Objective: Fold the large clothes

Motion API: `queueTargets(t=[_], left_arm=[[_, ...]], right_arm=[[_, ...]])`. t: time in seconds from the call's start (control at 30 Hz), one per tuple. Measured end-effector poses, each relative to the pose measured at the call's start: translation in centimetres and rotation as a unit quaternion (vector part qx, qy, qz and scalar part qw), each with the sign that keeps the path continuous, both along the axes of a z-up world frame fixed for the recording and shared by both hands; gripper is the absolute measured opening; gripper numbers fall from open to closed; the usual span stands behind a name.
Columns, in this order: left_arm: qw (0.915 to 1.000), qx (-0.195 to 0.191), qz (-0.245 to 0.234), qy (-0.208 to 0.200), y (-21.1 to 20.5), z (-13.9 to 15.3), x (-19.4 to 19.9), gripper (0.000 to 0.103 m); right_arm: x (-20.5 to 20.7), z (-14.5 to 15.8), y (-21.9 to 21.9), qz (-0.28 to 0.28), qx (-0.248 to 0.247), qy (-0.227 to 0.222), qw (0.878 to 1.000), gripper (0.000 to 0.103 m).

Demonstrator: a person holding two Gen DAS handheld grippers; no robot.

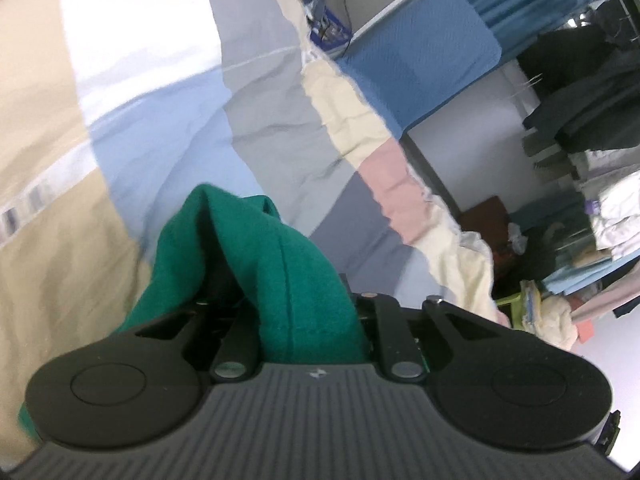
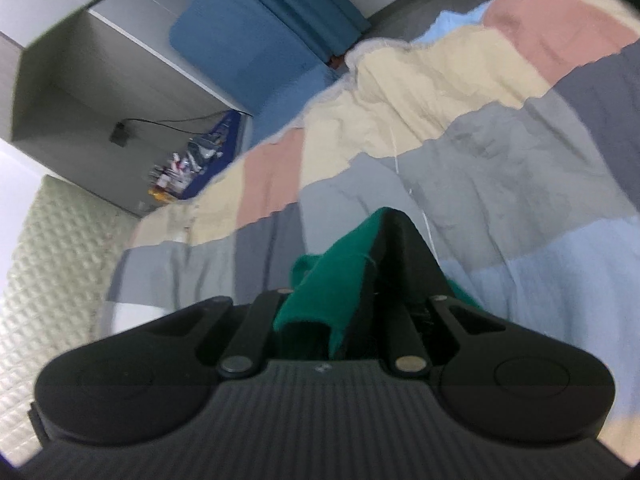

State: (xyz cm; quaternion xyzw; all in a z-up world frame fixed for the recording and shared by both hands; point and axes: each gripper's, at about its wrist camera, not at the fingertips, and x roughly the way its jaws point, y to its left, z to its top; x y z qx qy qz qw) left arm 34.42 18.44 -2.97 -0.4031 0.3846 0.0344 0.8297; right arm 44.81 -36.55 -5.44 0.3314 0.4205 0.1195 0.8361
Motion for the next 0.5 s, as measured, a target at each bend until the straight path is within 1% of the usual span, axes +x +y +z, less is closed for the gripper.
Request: queueTargets(t=[0.13,0.23,0.33,0.43,0.47,0.5], left_arm=[[0.9999,-0.004,-0.012,0.004,0.6,-4.6,3.2,0.019],[0.9997,-0.001,-0.022,-0.007,0.8,-7.0,4.3,0.02],[0.9996,-0.002,-0.022,-0.018,0.7,-7.9,4.2,0.021],[0.9991,0.012,-0.029,-0.029,0.1,-7.1,3.5,0.021],[0.9989,0.012,-0.031,-0.032,0.0,-6.7,3.2,0.026],[0.9987,0.011,-0.034,-0.035,-0.2,-6.3,2.8,0.04]], right_arm=[[3.0,-5.4,0.2,-0.003,0.005,0.013,1.0,0.016],[4.1,-8.4,-0.3,-0.005,0.035,0.023,0.999,0.016],[4.4,-9.9,-0.9,-0.006,0.065,0.024,0.998,0.016],[3.9,-9.9,-1.1,-0.005,0.076,0.016,0.997,0.018],[3.6,-9.5,-1.0,-0.002,0.071,0.01,0.997,0.019],[3.4,-9.1,-1.0,-0.001,0.066,0.005,0.998,0.02]])
